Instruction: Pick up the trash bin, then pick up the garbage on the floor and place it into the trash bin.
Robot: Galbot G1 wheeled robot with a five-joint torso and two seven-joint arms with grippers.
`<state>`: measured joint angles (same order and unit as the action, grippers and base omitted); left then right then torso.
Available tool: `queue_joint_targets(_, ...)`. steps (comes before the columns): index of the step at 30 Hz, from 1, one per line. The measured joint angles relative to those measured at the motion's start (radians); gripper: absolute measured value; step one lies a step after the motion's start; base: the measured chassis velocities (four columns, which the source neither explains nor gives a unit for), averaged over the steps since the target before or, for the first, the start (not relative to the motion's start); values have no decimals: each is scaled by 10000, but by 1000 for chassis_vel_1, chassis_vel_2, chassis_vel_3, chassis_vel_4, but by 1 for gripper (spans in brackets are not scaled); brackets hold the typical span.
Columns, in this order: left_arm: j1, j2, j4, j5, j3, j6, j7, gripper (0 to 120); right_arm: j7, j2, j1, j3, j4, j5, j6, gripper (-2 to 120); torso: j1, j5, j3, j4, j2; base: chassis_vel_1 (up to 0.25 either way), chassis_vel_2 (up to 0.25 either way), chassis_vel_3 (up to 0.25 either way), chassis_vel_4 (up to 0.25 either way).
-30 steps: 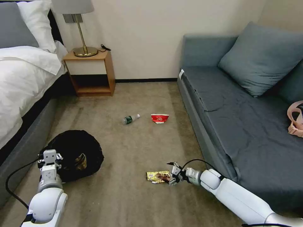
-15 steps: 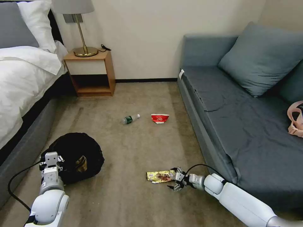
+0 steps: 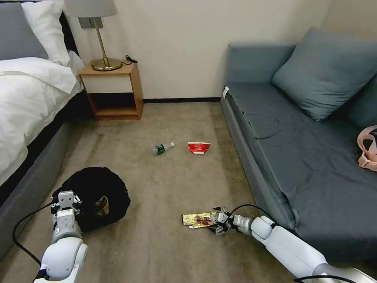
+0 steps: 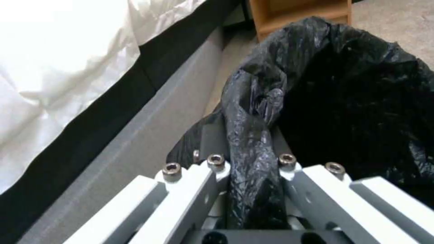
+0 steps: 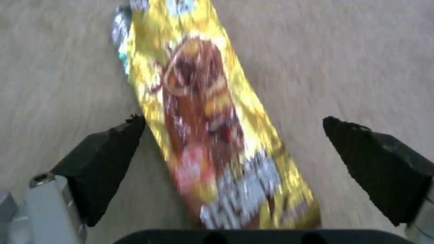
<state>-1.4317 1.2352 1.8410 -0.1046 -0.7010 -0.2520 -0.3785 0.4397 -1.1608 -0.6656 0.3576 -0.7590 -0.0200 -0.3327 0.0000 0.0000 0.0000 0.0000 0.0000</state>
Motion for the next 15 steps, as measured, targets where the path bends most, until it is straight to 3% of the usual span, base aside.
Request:
queue_joint_targets(5,16,33,-19,39,36,3,1,4,105,-354,216,-23,378,-31,-76,99,0,-1,0,1,0,0,0,0,0)
queue_joint_targets(10,14,47,-80,44,35,42,8,4,334,-477,325,-51,686,-71,-117,82,0,-2,0,-1,0,0,0,0,0)
queue_joint_targets(11,6,47,-93,46,29,60,8,4,379,-573,366,-113,904,-178,-223,74,0,-1,0,0,1,0,0,0,0)
queue_joint_targets(13,2,47,-95,47,28,63,8,4,385,-613,385,-137,995,-204,-274,73,0,-1,0,0,0,0,0,0,0)
queue_joint_targets(15,-1,48,-96,49,27,69,8,4,466,-675,429,-201,1135,-228,-334,61,0,0,0,0,0,0,0,0,0)
